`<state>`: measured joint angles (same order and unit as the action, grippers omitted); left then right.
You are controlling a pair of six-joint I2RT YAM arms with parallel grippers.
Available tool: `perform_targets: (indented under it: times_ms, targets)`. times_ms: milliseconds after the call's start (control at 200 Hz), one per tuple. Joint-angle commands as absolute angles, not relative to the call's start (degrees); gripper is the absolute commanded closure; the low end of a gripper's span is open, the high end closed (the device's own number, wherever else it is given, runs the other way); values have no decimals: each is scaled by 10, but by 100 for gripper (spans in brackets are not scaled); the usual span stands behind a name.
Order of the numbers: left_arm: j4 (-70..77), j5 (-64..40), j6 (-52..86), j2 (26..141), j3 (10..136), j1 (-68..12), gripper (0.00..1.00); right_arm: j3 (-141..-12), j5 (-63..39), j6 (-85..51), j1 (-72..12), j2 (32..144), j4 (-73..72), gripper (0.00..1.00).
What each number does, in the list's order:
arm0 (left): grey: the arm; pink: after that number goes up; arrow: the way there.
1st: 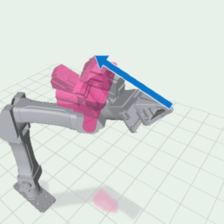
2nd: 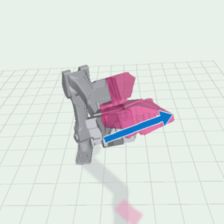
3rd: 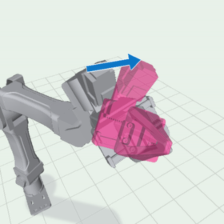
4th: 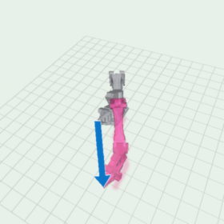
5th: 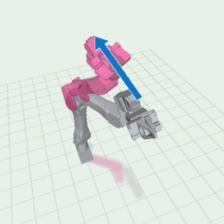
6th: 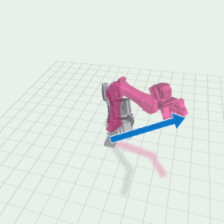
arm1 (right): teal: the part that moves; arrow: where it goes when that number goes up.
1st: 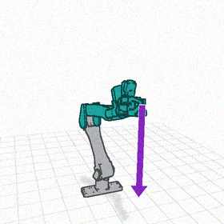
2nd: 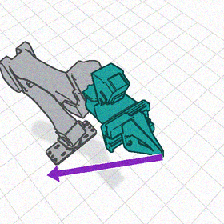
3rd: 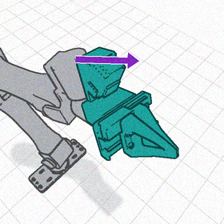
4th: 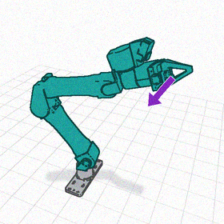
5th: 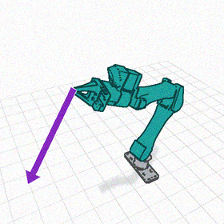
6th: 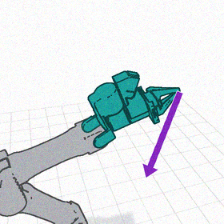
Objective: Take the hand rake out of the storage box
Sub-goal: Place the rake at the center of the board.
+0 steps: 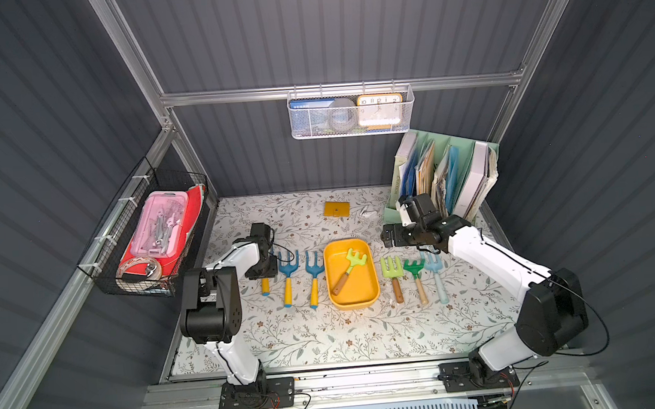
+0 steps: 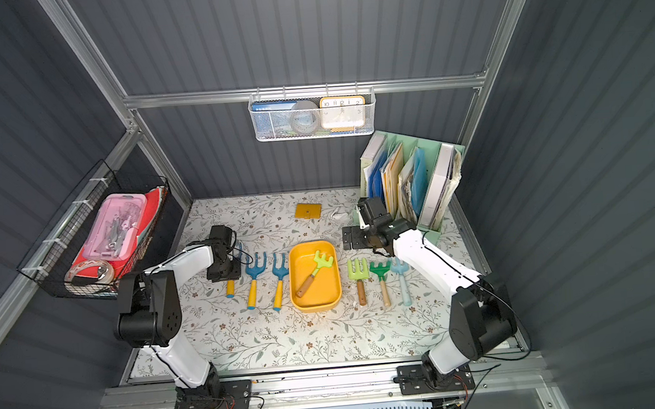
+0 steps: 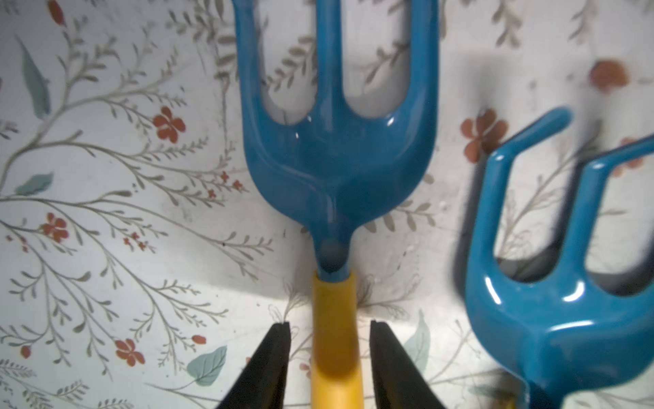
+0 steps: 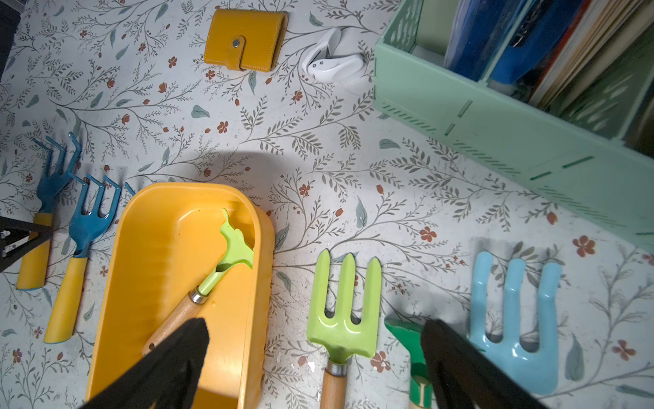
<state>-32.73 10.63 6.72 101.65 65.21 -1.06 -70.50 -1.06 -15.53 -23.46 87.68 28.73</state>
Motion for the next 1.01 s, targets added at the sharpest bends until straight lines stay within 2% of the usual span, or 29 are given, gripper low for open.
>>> perform_targets:
  times_ms: [0, 490, 1001]
  targets:
    - [-317, 93, 76, 1007, 679, -7, 57, -716, -4, -151, -236, 880, 299, 1]
    - [-297, 111, 84, 1068, 681, -7, 66, -707, 8, -148, -236, 876, 302, 1]
    - [-341, 130, 64, 1070, 680, -7, 84, -707, -2, -150, -236, 880, 301, 1]
